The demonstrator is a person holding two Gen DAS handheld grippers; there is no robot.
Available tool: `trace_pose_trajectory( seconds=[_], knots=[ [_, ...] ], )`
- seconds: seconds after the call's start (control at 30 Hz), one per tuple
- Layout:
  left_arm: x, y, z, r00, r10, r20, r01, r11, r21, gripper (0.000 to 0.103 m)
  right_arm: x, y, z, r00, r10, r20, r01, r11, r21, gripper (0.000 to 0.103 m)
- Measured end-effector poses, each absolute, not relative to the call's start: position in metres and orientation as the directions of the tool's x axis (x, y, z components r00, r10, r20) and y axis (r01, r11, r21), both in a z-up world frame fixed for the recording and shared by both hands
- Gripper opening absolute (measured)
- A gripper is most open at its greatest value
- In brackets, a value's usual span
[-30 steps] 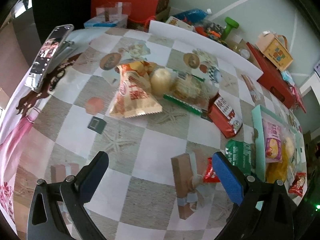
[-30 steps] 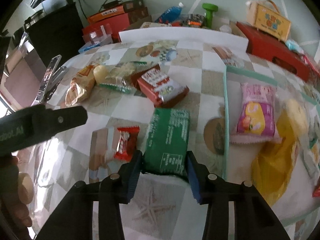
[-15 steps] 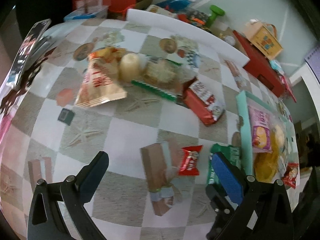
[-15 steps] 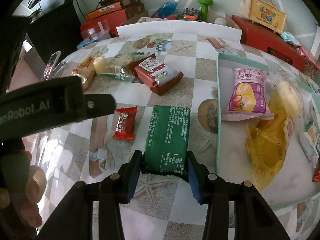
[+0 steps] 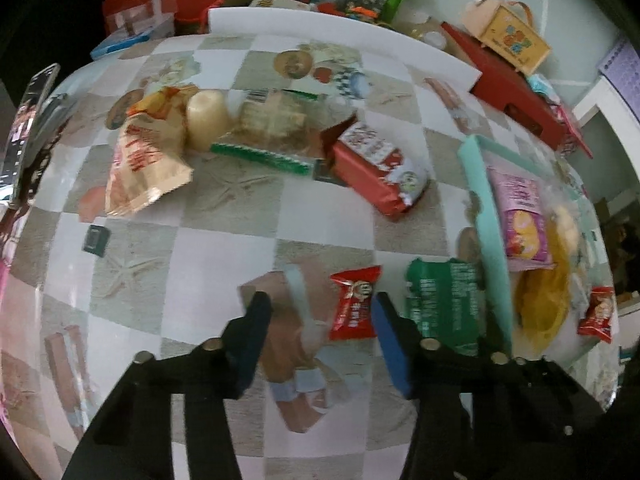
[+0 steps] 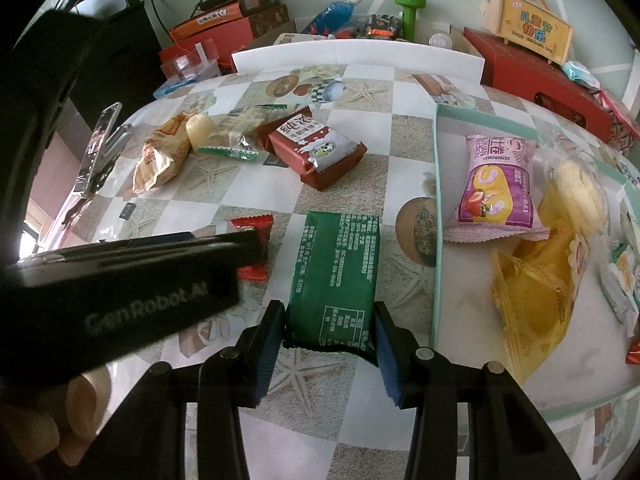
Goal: Organize snacks
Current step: 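Grasp the small red candy packet with the left gripper while the right holds the green bag, then carry both packets over the tray and open both grippers to drop them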
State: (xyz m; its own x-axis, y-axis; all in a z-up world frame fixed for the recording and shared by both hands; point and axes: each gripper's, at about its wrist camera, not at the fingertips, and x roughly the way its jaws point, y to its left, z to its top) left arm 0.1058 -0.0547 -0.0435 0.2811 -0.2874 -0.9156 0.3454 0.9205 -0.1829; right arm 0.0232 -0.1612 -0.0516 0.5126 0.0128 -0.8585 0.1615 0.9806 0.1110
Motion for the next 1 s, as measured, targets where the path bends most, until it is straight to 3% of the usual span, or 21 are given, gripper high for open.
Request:
trace_pose_trajectory(
  seconds=[0.57, 0.9, 1.0],
  knots=[
    [0.108, -0.057, -0.045, 0.304, -0.267, -0.915, 0.349, 0.924, -0.154, 0.045, 0.032, -0.156, -0.056, 0.517, -0.028, -0.856, 0.162, 0.985, 0.066, 0.049],
    [0.111, -0.050, -0.044, 0.313, -0.275, -0.909, 0.319, 0.932, -0.172, 0.021, 0.033, -0.156, -0.056, 0.523, -0.039, -0.851, 0.169, 0.984, 0.059, 0.046],
    [0.111, -0.047, -0.041, 0.322, -0.283, -0.903, 0.312, 0.933, -0.181, 0.018, 0.031, -0.161, -0.052, 0.535, -0.031, -0.845, 0.186, 0.979, 0.082, 0.045]
  ],
)
